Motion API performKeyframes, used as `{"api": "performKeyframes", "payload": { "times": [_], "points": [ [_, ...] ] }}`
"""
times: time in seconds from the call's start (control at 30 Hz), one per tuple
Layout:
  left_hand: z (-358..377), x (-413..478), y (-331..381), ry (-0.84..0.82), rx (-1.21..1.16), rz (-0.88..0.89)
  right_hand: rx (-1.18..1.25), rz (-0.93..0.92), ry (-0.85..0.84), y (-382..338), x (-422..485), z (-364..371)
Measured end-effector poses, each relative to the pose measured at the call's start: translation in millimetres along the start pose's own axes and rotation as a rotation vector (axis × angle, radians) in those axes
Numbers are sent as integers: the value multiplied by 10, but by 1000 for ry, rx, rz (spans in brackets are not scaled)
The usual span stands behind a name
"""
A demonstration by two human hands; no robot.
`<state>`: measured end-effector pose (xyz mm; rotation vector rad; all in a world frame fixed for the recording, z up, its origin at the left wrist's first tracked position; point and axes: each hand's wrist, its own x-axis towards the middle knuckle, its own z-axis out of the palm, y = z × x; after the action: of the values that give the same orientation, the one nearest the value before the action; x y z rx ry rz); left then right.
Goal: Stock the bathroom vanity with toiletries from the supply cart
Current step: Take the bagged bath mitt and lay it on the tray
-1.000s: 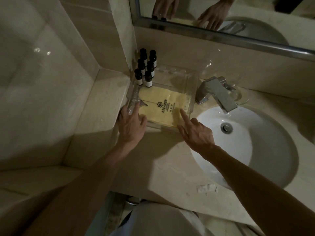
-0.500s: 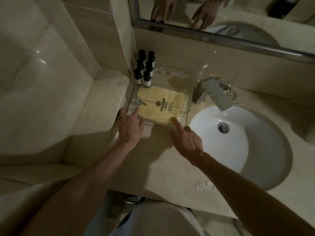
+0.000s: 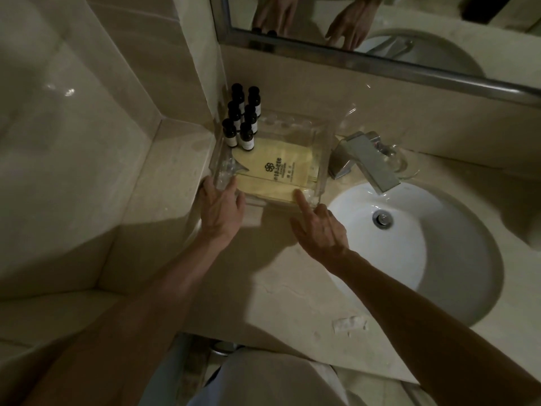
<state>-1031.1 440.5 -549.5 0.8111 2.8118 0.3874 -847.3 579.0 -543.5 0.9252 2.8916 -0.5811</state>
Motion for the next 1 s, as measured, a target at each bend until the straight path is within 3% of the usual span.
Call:
{"api": "performKeyframes", "payload": {
  "times": [0.63,0.77,1.0],
  "points": [
    [-99,-55,-47,3,-16,20,-100,-30,-90,123,32,-134],
    [-84,-123,-111,84,60,163,-146,-89,-105,62,-84,-108],
    [-120,-224,-157,8,283,401,-187,-37,-120,-59,-47,-62]
  ]
}}
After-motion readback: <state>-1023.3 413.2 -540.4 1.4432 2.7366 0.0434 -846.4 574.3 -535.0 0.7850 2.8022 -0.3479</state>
